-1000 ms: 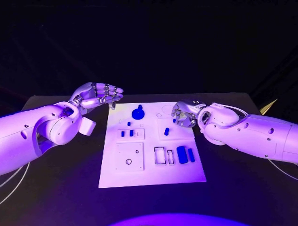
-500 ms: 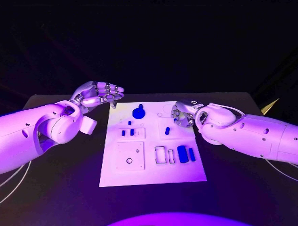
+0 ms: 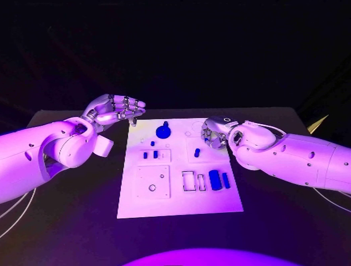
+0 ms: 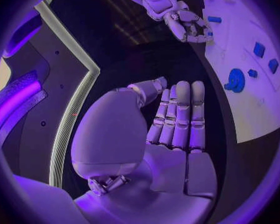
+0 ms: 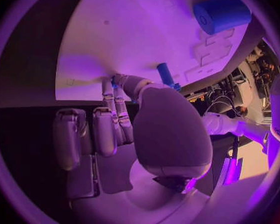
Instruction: Assemble the parts on the task board
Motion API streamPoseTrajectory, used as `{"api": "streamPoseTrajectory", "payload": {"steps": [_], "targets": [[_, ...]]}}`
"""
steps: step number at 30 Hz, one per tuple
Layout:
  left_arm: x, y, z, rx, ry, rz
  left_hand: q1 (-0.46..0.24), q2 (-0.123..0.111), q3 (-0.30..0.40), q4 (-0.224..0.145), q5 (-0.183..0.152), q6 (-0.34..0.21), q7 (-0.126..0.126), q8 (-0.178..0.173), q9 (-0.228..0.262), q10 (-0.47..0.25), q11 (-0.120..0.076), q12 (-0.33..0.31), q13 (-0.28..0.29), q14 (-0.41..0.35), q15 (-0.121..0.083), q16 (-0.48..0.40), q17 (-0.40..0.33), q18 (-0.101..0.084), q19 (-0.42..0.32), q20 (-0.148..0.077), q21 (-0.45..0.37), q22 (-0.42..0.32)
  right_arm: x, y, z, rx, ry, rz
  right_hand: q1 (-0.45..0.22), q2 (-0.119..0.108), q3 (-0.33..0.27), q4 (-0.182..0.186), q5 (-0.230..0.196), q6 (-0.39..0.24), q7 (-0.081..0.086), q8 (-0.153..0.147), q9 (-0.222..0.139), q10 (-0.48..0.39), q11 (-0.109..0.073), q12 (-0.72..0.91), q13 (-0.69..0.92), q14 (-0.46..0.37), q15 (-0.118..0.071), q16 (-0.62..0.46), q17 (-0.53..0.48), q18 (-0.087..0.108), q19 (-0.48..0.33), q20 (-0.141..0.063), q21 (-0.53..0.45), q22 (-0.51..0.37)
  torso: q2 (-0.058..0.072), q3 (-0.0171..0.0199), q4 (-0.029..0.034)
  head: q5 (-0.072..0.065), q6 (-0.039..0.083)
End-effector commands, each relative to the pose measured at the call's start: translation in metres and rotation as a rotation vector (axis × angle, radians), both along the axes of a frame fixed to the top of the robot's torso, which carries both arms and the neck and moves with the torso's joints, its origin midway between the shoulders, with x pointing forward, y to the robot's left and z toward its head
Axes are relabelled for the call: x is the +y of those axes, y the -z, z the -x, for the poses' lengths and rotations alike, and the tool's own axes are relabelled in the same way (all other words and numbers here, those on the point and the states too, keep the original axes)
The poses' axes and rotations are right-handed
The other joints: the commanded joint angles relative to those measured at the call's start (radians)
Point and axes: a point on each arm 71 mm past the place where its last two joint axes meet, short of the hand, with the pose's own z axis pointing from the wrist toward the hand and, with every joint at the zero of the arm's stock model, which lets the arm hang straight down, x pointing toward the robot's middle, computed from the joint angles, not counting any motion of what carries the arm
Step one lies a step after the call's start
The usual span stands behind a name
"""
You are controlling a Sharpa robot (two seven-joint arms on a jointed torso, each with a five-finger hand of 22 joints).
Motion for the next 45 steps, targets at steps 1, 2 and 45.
{"api": "streamPoseTrajectory", "payload": {"steps": [1, 2, 45], "targets": [[-0.001, -0.001, 0.001, 0.001, 0.011, 0.012, 0.002, 0.006, -0.008, -0.002, 0.006, 0.002, 0.002, 0.003, 0.001, -0.005, -0.002, 0.006, -0.002, -0.002, -0.001, -0.007, -0.002, 0.015, 0.002, -0.001, -0.006, -0.001, -0.004, 0.013, 0.005, 0.029, 0.011, 0.056, 0.008, 0.019, 0.011, -0.018, 0.008, 0.010, 0.000, 0.007, 0.004, 0.031, -0.023, 0.003, 0.009, 0.046, -0.009, -0.006, -0.002, -0.017, 0.071, -0.009, 0.006, 0.215, 0.000, 0.0001, -0.0004, 0.001, -0.001], [-0.001, -0.001, 0.001, 0.002, 0.010, 0.012, 0.003, 0.006, -0.008, -0.002, 0.006, 0.002, 0.003, 0.003, 0.001, -0.006, -0.002, 0.005, -0.002, -0.002, -0.001, -0.007, -0.002, 0.014, 0.002, -0.001, -0.006, -0.001, -0.004, 0.013, 0.005, 0.024, 0.013, 0.054, 0.005, 0.020, 0.016, -0.023, 0.008, 0.011, 0.000, 0.008, 0.006, 0.034, -0.023, 0.002, 0.010, 0.046, -0.010, -0.007, -0.003, -0.017, 0.072, -0.009, 0.008, 0.216, 0.000, 0.0002, -0.0004, 0.001, -0.001], [0.005, 0.000, -0.001, 0.004, -0.008, 0.005, 0.001, 0.005, -0.015, -0.003, 0.006, -0.009, 0.008, 0.001, -0.002, -0.030, 0.005, 0.001, -0.008, -0.006, 0.004, -0.014, -0.008, 0.013, 0.002, 0.002, -0.015, -0.007, -0.013, -0.021, 0.023, -0.146, 0.032, -0.175, -0.024, 0.022, 0.069, -0.071, 0.006, 0.022, -0.007, 0.018, 0.026, 0.064, -0.029, -0.008, 0.022, 0.047, -0.015, -0.008, -0.005, -0.021, 0.078, -0.014, 0.026, 0.228, -0.001, -0.0009, -0.0005, 0.006, -0.001]]}}
